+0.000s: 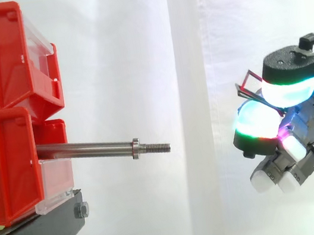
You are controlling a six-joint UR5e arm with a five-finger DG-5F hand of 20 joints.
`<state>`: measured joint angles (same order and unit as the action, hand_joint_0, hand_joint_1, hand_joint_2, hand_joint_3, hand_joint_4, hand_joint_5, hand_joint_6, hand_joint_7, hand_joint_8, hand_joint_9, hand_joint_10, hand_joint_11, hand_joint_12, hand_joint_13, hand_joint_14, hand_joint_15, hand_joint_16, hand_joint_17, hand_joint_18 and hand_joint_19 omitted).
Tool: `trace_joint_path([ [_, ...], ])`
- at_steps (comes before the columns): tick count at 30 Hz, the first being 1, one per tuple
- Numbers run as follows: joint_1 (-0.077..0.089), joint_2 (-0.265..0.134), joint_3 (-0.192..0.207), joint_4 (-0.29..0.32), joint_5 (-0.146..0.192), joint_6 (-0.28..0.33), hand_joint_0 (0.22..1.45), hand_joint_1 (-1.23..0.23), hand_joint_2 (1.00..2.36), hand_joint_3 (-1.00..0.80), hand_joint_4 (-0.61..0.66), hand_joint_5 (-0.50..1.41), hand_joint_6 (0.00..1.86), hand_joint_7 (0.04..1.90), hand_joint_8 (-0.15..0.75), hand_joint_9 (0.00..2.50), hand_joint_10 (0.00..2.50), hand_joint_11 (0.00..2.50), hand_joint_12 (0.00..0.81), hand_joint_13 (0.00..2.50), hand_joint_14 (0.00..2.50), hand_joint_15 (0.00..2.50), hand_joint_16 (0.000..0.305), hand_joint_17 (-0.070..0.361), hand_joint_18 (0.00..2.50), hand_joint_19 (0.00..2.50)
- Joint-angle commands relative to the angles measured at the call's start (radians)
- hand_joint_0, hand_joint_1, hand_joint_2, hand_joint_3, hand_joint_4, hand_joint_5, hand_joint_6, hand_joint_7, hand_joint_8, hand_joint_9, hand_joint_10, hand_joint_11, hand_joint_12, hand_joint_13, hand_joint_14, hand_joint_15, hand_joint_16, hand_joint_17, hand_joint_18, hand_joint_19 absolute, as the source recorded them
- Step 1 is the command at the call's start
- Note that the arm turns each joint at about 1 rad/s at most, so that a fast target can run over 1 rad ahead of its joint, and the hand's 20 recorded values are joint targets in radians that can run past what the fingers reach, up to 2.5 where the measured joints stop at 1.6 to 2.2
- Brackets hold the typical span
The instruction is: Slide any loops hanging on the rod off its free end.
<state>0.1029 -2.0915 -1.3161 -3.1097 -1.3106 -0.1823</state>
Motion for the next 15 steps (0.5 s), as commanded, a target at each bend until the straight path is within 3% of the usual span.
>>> trace_joint_path([
  [1, 0.0, 0.001, 0.0, -0.003, 0.005, 0.006, 0.63, -0.79, 1.01, -0.36, 0.19, -0.14, 0.91, 0.82, 0.275, 0.94, 0.02, 0.43, 0.34, 0.52, 0.01, 0.21, 0.047, 0.107, 0.46, 0.3],
  [11, 0.006, 0.001, 0.001, -0.007, 0.022, 0.029, 0.6, -0.58, 1.01, -0.39, 0.19, -0.11, 0.89, 0.89, 0.28, 1.0, 0.01, 0.41, 0.341, 0.54, 0.01, 0.23, 0.047, 0.106, 0.46, 0.3],
  [15, 0.009, -0.001, 0.001, -0.015, 0.025, 0.038, 0.6, -0.61, 1.01, -0.3, 0.19, -0.12, 0.89, 0.9, 0.284, 1.0, 0.01, 0.42, 0.344, 0.54, 0.01, 0.23, 0.047, 0.106, 0.46, 0.31],
])
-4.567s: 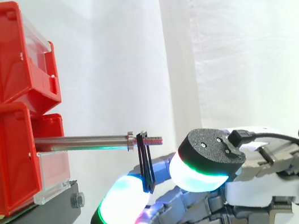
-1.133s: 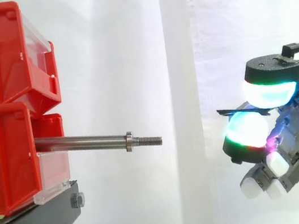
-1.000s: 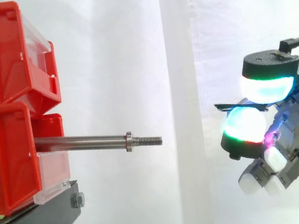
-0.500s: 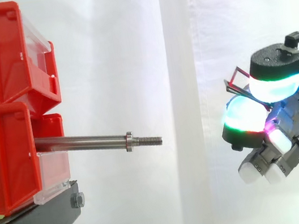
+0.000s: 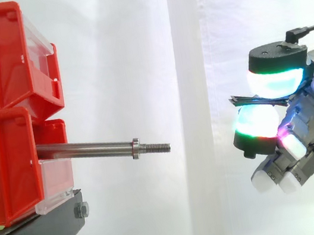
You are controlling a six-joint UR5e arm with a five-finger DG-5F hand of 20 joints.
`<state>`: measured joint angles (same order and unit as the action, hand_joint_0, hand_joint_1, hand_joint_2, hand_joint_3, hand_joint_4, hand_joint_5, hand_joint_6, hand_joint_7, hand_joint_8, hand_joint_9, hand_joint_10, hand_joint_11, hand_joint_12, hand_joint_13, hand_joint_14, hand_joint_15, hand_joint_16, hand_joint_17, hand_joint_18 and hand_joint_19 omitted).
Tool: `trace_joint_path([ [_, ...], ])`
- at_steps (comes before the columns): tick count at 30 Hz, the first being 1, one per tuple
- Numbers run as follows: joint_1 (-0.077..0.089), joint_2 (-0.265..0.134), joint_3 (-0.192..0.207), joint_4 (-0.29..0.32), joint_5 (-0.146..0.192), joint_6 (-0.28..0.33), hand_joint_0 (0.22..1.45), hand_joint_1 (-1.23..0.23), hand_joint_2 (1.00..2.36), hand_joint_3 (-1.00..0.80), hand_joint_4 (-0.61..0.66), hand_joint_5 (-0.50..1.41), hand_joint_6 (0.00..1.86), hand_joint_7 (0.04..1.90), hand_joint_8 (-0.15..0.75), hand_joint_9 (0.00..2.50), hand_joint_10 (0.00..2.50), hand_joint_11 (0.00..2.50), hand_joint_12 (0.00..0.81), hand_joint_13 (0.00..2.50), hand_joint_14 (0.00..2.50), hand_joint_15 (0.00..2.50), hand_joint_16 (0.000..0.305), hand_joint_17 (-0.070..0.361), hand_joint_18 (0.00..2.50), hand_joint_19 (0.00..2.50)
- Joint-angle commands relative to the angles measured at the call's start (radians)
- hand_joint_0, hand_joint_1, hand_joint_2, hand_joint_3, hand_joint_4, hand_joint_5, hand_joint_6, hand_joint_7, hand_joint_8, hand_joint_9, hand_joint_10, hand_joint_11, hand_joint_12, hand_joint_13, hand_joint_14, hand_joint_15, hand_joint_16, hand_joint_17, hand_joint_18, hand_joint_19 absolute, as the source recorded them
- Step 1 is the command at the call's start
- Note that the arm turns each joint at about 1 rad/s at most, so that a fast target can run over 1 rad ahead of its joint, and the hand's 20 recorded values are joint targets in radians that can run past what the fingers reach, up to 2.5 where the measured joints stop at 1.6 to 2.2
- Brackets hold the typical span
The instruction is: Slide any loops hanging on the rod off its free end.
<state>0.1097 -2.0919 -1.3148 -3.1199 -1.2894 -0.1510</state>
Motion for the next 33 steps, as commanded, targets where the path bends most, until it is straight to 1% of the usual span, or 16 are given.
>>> trace_joint_path([
  [1, 0.005, 0.0, 0.0, -0.005, 0.005, 0.01, 0.6, -0.66, 1.02, -0.27, 0.19, -0.12, 0.89, 0.89, 0.281, 0.98, 0.01, 0.43, 0.344, 0.54, 0.01, 0.24, 0.047, 0.107, 0.46, 0.31],
  [2, 0.005, 0.0, 0.0, -0.005, 0.005, 0.01, 0.61, -0.71, 1.02, -0.26, 0.19, -0.13, 0.89, 0.87, 0.281, 0.96, 0.01, 0.43, 0.346, 0.54, 0.01, 0.23, 0.048, 0.107, 0.46, 0.31],
  [4, 0.005, 0.0, 0.0, -0.005, 0.005, 0.01, 0.62, -0.76, 1.02, -0.27, 0.17, -0.14, 0.9, 0.85, 0.281, 0.95, 0.02, 0.44, 0.346, 0.54, 0.01, 0.24, 0.048, 0.108, 0.46, 0.31],
  [7, 0.005, 0.0, 0.0, -0.005, 0.005, 0.01, 0.63, -0.82, 1.01, -0.34, 0.17, -0.14, 0.9, 0.83, 0.275, 0.94, 0.02, 0.45, 0.345, 0.53, 0.01, 0.23, 0.048, 0.108, 0.46, 0.31],
  [12, 0.007, 0.0, 0.0, -0.005, 0.005, 0.01, 0.63, -0.83, 1.0, -0.43, 0.18, -0.14, 0.91, 0.83, 0.268, 0.95, 0.02, 0.46, 0.342, 0.55, 0.01, 0.24, 0.048, 0.108, 0.46, 0.31],
  [15, 0.007, 0.0, 0.0, -0.005, 0.005, 0.01, 0.62, -0.79, 1.0, -0.46, 0.18, -0.13, 0.91, 0.85, 0.266, 0.96, 0.02, 0.45, 0.341, 0.55, 0.01, 0.24, 0.047, 0.107, 0.47, 0.32],
  [19, 0.008, 0.0, 0.0, -0.005, 0.01, 0.01, 0.6, -0.69, 1.0, -0.45, 0.18, -0.12, 0.9, 0.87, 0.268, 0.99, 0.01, 0.44, 0.337, 0.57, 0.01, 0.24, 0.047, 0.106, 0.49, 0.32],
  [21, 0.008, 0.0, 0.0, -0.005, 0.012, 0.011, 0.57, -0.62, 1.0, -0.45, 0.19, -0.11, 0.89, 0.89, 0.27, 1.0, 0.01, 0.42, 0.338, 0.57, 0.01, 0.25, 0.048, 0.107, 0.49, 0.33],
  [22, 0.008, 0.0, 0.0, -0.005, 0.013, 0.013, 0.56, -0.55, 1.0, -0.46, 0.18, -0.11, 0.88, 0.89, 0.276, 1.02, 0.01, 0.41, 0.342, 0.58, 0.01, 0.24, 0.048, 0.108, 0.5, 0.34],
  [25, 0.011, 0.0, 0.0, -0.005, 0.015, 0.013, 0.58, -0.46, 1.0, -0.44, 0.17, -0.11, 0.87, 0.9, 0.275, 1.03, 0.01, 0.4, 0.339, 0.59, 0.01, 0.25, 0.048, 0.107, 0.5, 0.35],
  [27, 0.011, 0.0, 0.0, -0.005, 0.015, 0.013, 0.6, -0.48, 1.01, -0.4, 0.17, -0.11, 0.87, 0.91, 0.274, 1.03, 0.01, 0.41, 0.337, 0.6, 0.01, 0.25, 0.047, 0.106, 0.5, 0.35],
  [31, 0.013, 0.0, 0.0, -0.005, 0.015, 0.013, 0.6, -0.6, 1.02, -0.25, 0.17, -0.1, 0.86, 0.94, 0.279, 1.05, 0.01, 0.42, 0.338, 0.62, 0.01, 0.26, 0.048, 0.107, 0.52, 0.37],
  [32, 0.013, 0.0, 0.0, -0.005, 0.015, 0.013, 0.59, -0.65, 1.01, -0.21, 0.19, -0.09, 0.86, 0.96, 0.298, 1.07, 0.01, 0.4, 0.36, 0.63, 0.01, 0.25, 0.052, 0.118, 0.57, 0.34],
  [33, 0.013, 0.0, 0.0, -0.005, 0.015, 0.013, 0.59, -0.67, 1.01, -0.19, 0.2, -0.09, 0.86, 0.96, 0.304, 1.08, 0.01, 0.4, 0.366, 0.64, 0.01, 0.25, 0.054, 0.121, 0.58, 0.34],
])
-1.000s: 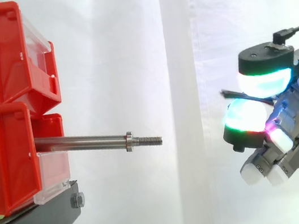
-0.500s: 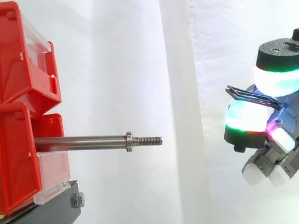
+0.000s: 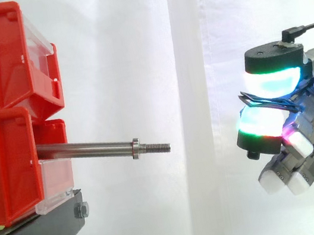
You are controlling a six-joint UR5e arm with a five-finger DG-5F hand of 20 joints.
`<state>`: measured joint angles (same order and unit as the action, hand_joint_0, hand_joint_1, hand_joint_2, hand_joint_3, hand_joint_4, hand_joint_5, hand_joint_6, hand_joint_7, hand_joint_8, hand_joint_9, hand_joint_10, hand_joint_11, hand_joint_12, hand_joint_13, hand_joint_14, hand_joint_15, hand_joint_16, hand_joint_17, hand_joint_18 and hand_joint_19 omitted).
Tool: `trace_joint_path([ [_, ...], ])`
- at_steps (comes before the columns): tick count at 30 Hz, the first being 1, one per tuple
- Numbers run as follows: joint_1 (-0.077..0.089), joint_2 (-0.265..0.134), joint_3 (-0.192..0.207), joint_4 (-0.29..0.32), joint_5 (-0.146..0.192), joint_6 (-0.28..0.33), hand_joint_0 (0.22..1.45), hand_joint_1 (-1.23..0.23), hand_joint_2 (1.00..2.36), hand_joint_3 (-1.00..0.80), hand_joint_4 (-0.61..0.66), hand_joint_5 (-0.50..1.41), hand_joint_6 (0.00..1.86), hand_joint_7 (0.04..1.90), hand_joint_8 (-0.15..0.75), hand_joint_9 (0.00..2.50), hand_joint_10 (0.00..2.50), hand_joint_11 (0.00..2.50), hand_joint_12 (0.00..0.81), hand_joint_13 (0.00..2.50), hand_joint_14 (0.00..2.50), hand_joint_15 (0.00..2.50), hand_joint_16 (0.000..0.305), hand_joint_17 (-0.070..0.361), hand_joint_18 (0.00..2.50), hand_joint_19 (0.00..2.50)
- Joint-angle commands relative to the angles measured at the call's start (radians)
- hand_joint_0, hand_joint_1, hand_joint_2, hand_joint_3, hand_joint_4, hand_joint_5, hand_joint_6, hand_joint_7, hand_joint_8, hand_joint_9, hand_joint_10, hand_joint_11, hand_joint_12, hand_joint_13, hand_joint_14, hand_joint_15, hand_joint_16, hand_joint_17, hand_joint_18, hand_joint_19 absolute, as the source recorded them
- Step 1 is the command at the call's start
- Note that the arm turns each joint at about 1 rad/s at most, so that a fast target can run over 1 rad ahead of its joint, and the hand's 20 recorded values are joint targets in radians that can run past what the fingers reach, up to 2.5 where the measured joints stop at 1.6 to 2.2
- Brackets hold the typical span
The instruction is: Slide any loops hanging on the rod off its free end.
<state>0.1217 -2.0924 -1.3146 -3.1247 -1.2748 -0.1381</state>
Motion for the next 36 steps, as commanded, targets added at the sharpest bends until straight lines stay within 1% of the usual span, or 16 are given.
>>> trace_joint_path([
  [1, 0.001, 0.0, 0.0, 0.0, 0.0, 0.0, 0.59, -0.72, 1.01, -0.16, 0.21, -0.1, 0.86, 0.95, 0.315, 1.08, 0.01, 0.4, 0.383, 0.66, 0.01, 0.24, 0.058, 0.129, 0.61, 0.32],
  [4, 0.003, 0.0, 0.0, 0.0, 0.009, 0.0, 0.6, -0.79, 1.01, -0.12, 0.2, -0.1, 0.88, 0.93, 0.316, 1.07, 0.01, 0.41, 0.388, 0.66, 0.01, 0.25, 0.059, 0.132, 0.62, 0.32],
  [6, 0.003, 0.0, 0.0, 0.0, 0.009, 0.0, 0.6, -0.8, 1.01, -0.13, 0.2, -0.11, 0.88, 0.93, 0.316, 1.06, 0.01, 0.42, 0.386, 0.65, 0.01, 0.25, 0.058, 0.131, 0.62, 0.32],
  [9, 0.004, 0.0, 0.0, 0.0, 0.009, 0.0, 0.62, -0.8, 1.01, -0.18, 0.2, -0.11, 0.89, 0.9, 0.307, 1.04, 0.01, 0.43, 0.378, 0.64, 0.01, 0.26, 0.057, 0.127, 0.6, 0.32],
  [11, 0.006, 0.0, 0.0, 0.0, 0.009, 0.0, 0.62, -0.8, 1.01, -0.29, 0.19, -0.12, 0.89, 0.91, 0.278, 1.03, 0.02, 0.44, 0.342, 0.63, 0.01, 0.27, 0.048, 0.109, 0.55, 0.36],
  [13, 0.006, 0.0, 0.0, 0.0, 0.009, 0.0, 0.62, -0.8, 1.01, -0.32, 0.19, -0.12, 0.89, 0.91, 0.275, 1.04, 0.01, 0.45, 0.341, 0.63, 0.01, 0.26, 0.048, 0.109, 0.56, 0.35],
  [15, 0.006, 0.0, 0.0, 0.002, 0.009, 0.002, 0.62, -0.79, 1.01, -0.34, 0.2, -0.12, 0.89, 0.92, 0.275, 1.05, 0.01, 0.45, 0.341, 0.63, 0.01, 0.26, 0.048, 0.108, 0.56, 0.36],
  [17, 0.006, 0.0, 0.0, 0.002, 0.009, 0.003, 0.6, -0.71, 1.01, -0.39, 0.2, -0.11, 0.89, 0.91, 0.28, 1.08, 0.01, 0.44, 0.342, 0.65, 0.01, 0.27, 0.048, 0.108, 0.57, 0.36],
  [20, 0.007, 0.0, 0.0, 0.002, 0.009, 0.003, 0.6, -0.66, 1.01, -0.41, 0.19, -0.1, 0.87, 0.95, 0.28, 1.1, 0.01, 0.43, 0.34, 0.66, 0.01, 0.26, 0.048, 0.107, 0.58, 0.36],
  [24, 0.007, 0.0, 0.0, 0.002, 0.009, 0.003, 0.6, -0.64, 1.01, -0.41, 0.19, -0.1, 0.87, 0.95, 0.281, 1.12, 0.02, 0.43, 0.342, 0.68, 0.01, 0.27, 0.047, 0.106, 0.59, 0.37],
  [27, 0.007, 0.0, 0.0, 0.002, 0.009, 0.003, 0.6, -0.63, 1.01, -0.39, 0.19, -0.09, 0.87, 0.97, 0.278, 1.12, 0.01, 0.43, 0.34, 0.68, 0.01, 0.27, 0.047, 0.106, 0.6, 0.36],
  [30, 0.007, 0.0, 0.0, 0.0, 0.009, 0.005, 0.6, -0.69, 1.01, -0.28, 0.18, -0.09, 0.87, 1.01, 0.283, 1.12, 0.01, 0.44, 0.343, 0.68, 0.01, 0.27, 0.047, 0.107, 0.6, 0.37],
  [32, 0.007, 0.0, 0.0, 0.0, 0.009, 0.008, 0.61, -0.76, 1.02, -0.2, 0.19, -0.1, 0.88, 0.99, 0.292, 1.11, 0.02, 0.44, 0.352, 0.67, 0.01, 0.27, 0.049, 0.111, 0.61, 0.36],
  [36, 0.007, 0.0, 0.0, 0.0, 0.012, 0.012, 0.62, -0.81, 1.02, -0.12, 0.12, -0.1, 0.89, 1.0, 0.306, 1.11, 0.02, 0.45, 0.37, 0.68, 0.01, 0.26, 0.053, 0.12, 0.64, 0.34],
])
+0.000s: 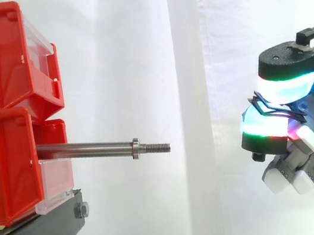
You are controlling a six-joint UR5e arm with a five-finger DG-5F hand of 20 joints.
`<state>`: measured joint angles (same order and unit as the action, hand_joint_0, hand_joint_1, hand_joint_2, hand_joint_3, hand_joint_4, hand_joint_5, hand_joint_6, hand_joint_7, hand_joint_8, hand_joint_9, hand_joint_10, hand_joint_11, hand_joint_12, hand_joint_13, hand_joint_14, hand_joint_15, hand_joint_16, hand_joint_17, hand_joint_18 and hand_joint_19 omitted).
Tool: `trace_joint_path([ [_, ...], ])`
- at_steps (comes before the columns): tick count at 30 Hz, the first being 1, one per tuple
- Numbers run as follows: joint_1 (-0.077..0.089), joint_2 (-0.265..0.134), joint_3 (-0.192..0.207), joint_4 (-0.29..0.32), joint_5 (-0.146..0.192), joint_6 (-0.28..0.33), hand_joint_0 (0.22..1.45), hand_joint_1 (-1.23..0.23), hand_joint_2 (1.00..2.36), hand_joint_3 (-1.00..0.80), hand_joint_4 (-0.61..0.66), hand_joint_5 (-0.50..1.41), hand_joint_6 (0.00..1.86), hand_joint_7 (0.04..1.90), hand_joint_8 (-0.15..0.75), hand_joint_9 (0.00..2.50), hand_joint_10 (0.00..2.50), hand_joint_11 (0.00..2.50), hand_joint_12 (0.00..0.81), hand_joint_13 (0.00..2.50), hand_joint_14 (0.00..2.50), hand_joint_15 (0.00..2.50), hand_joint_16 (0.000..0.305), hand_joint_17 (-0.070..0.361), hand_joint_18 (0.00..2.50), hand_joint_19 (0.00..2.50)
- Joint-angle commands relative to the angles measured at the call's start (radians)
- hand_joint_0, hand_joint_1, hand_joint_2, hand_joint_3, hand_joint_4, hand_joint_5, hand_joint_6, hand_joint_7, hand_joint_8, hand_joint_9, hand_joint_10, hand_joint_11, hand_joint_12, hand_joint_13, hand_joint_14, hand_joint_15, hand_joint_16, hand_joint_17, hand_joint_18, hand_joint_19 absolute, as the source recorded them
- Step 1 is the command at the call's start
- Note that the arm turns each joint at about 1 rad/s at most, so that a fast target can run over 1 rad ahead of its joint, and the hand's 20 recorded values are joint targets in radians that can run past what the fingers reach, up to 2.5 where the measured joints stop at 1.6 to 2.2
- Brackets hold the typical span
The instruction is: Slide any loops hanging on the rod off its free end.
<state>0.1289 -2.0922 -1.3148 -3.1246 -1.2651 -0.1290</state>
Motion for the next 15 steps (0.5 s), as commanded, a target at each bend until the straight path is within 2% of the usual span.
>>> trace_joint_path([
  [1, 0.0, 0.0, 0.0, 0.0, 0.006, 0.003, 0.63, -0.83, 1.01, -0.08, 0.08, -0.1, 0.9, 1.02, 0.314, 1.11, 0.02, 0.45, 0.379, 0.69, 0.01, 0.26, 0.055, 0.124, 0.66, 0.33],
  [4, 0.003, 0.0, 0.0, 0.0, 0.019, 0.017, 0.65, -0.86, 1.01, -0.02, 0.0, -0.11, 0.93, 1.03, 0.317, 1.11, 0.01, 0.47, 0.384, 0.69, 0.01, 0.27, 0.057, 0.128, 0.67, 0.31],
  [6, 0.006, 0.001, 0.0, 0.0, 0.03, 0.035, 0.66, -0.86, 1.01, -0.04, 0.0, -0.11, 0.94, 0.98, 0.312, 1.1, 0.02, 0.47, 0.381, 0.69, 0.01, 0.27, 0.056, 0.125, 0.65, 0.32],
  [8, 0.006, 0.0, 0.0, 0.0, 0.033, 0.045, 0.64, -0.82, 1.02, -0.16, 0.08, -0.12, 0.94, 0.94, 0.279, 1.08, 0.02, 0.49, 0.35, 0.66, 0.01, 0.28, 0.049, 0.111, 0.6, 0.35],
  [11, 0.008, 0.0, 0.0, 0.0, 0.033, 0.055, 0.63, -0.75, 1.01, -0.34, 0.16, -0.11, 0.93, 0.96, 0.278, 1.11, 0.02, 0.49, 0.342, 0.66, 0.01, 0.29, 0.048, 0.107, 0.59, 0.36],
  [15, 0.009, 0.0, 0.0, 0.0, 0.033, 0.055, 0.6, -0.62, 1.01, -0.43, 0.17, -0.1, 0.92, 1.0, 0.279, 1.16, 0.02, 0.52, 0.344, 0.67, 0.01, 0.29, 0.047, 0.107, 0.59, 0.37],
])
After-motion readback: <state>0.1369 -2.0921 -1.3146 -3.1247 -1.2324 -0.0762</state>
